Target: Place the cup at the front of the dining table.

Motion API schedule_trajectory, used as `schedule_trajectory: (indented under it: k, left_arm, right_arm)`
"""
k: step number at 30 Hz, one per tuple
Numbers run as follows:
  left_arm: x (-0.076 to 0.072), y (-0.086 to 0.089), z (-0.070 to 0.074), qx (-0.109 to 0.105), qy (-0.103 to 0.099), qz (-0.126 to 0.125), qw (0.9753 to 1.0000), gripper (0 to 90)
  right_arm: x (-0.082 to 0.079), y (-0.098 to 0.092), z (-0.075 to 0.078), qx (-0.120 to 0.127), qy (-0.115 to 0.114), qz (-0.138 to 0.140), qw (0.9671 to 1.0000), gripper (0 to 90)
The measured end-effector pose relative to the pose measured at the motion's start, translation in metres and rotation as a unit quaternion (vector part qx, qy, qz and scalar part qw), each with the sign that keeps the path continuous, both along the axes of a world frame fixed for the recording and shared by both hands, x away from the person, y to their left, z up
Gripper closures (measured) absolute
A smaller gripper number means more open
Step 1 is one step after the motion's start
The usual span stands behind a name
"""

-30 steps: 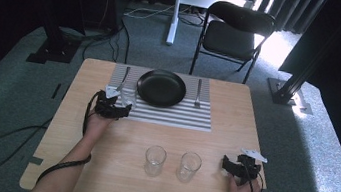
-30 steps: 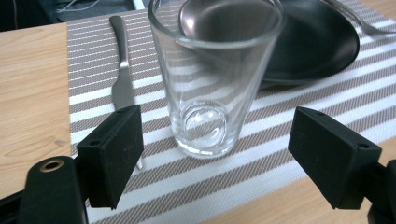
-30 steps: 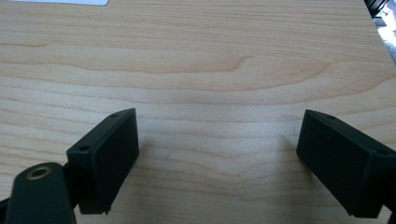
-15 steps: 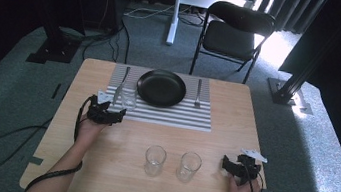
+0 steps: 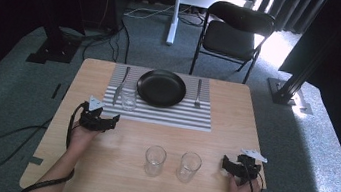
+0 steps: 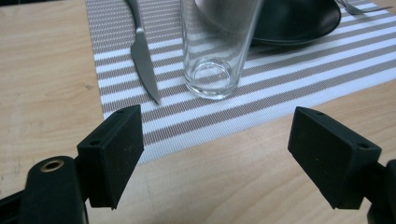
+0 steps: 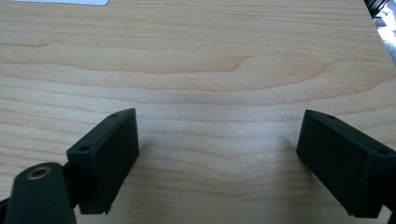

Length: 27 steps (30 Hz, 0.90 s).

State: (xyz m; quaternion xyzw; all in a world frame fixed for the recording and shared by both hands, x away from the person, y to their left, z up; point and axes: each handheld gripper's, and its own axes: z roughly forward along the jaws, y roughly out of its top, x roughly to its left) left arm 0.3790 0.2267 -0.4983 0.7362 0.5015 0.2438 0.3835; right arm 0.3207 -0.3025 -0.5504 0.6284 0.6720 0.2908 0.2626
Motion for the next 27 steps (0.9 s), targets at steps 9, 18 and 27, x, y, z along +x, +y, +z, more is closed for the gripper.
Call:
schedule_trajectory:
  k: [9,18,27]
  left_arm:
    - [-0.017,0.012,-0.006,-0.004,0.006,0.006,1.0000,18.9]
    - [-0.031,0.023,-0.011,-0.008,0.006,0.017,0.9998,18.9]
    - [-0.047,0.035,-0.015,-0.004,0.002,0.029,0.9996,18.9]
  right_arm:
    - [0.000,0.000,0.000,0.000,0.000,0.000,1.0000,12.3]
    - [0.000,0.000,0.000,0.000,0.000,0.000,1.0000,12.3]
    - [0.000,0.000,0.000,0.000,0.000,0.000,1.0000,12.3]
